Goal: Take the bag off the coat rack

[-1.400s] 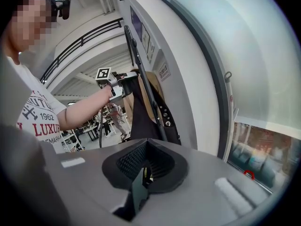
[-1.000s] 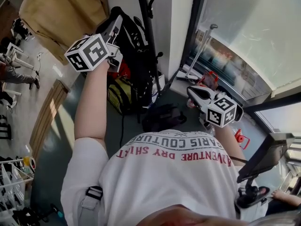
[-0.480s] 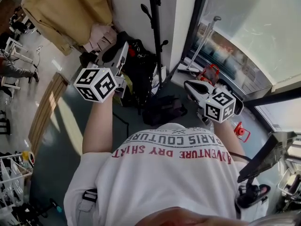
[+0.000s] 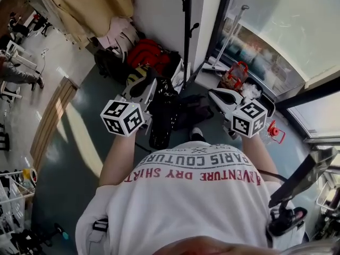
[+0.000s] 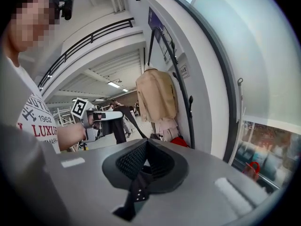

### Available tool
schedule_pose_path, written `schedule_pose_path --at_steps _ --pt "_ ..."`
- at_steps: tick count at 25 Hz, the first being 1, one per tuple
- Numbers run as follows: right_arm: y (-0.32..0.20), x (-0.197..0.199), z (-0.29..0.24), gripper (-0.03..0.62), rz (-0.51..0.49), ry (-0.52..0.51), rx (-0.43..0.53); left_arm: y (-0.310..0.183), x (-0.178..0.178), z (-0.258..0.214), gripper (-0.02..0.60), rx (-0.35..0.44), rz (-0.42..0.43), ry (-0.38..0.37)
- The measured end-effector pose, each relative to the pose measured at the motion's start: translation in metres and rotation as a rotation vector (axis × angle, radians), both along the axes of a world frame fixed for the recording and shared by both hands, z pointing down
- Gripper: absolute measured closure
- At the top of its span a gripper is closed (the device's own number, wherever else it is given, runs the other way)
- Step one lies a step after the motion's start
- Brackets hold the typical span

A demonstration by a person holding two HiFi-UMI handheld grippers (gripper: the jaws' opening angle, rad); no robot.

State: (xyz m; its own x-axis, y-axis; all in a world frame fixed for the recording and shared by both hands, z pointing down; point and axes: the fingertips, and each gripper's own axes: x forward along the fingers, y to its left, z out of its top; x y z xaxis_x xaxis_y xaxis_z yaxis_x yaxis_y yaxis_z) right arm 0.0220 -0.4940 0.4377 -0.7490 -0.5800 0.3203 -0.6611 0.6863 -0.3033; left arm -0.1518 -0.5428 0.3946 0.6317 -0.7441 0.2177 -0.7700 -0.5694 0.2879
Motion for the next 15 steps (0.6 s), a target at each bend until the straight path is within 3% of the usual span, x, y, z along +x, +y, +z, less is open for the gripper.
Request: schedule_pose_path --at_steps 9,15 --pt "0.088 -0.026 -0.012 0.592 -0.036 -0.003 0.029 0.137 -0.019 0.001 0.575 -0.032 0.002 0.011" --pt "0.173 -0.014 -0.021 0.592 -0.074 -0.015 0.078 0.237 0.0 -0.001 0.575 0.003 -0.015 0.001"
